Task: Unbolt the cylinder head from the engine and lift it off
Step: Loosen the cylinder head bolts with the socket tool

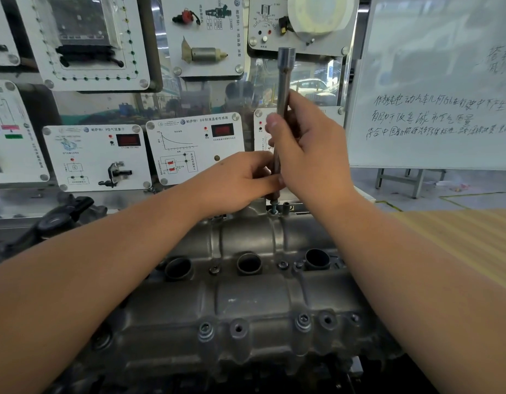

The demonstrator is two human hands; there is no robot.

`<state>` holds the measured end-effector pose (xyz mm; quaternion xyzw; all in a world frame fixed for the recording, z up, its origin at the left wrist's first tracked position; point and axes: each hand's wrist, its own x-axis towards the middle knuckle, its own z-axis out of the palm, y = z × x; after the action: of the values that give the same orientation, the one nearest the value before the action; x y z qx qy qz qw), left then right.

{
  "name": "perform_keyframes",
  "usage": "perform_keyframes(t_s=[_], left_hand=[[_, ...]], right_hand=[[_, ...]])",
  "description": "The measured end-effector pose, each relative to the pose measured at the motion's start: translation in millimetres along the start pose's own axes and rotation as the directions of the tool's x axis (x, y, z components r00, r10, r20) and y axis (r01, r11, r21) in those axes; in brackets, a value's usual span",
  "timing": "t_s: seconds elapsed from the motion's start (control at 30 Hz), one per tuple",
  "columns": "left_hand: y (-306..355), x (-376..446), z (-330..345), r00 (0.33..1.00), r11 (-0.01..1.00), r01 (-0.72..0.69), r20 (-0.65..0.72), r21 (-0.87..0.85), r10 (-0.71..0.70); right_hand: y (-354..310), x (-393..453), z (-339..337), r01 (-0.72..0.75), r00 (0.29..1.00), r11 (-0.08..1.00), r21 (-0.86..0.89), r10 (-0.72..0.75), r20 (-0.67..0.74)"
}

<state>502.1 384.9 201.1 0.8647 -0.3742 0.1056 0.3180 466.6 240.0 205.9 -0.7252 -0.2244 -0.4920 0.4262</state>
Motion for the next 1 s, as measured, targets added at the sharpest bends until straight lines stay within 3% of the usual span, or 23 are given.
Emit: perform_keyframes(t_s=[0.17,0.37,0.57,0.7,0.83,1.0], left_hand=[[-1.8,0.8,-0.1,1.0,1.0,-0.009,-0.007,-0.009,0.009],[-2.6,1.8,2.0,1.0,0.998,-0.021,-0.02,0.056,0.022],[-2.9,0.2,0.0,1.0,0.999,-0.016,-0.014,-0.05,0.015],[-0.3,0.2,-1.4,1.0,1.0,0.0,-0.01,-0.012,0.0],[-0.4,0.3,0.6,1.0,1.0,0.002,-0.01,0.0,-0.002],[0.7,-1.3,-0.3,1.0,0.997,0.009,0.0,-0.076,-0.009]], right_hand=[[-1.3,-0.7,0.9,-0.095,0.993,0.994,0.046,0.091,0.078],[-1.5,-1.8,0.8,-0.001,1.0,1.0,0.023,0.0,0.019],[-1.9,0.0,-0.2,-0.068,0.993,0.998,0.009,0.067,0.098],[-1.3,-1.7,1.2,-0.089,0.995,0.994,0.067,0.085,0.061],[-2.4,-1.0,0.7,-0.014,1.0,1.0,-0.015,0.014,0.014],[-0.2,1.7,-0.8,-0.097,0.993,0.995,0.001,0.097,0.074]])
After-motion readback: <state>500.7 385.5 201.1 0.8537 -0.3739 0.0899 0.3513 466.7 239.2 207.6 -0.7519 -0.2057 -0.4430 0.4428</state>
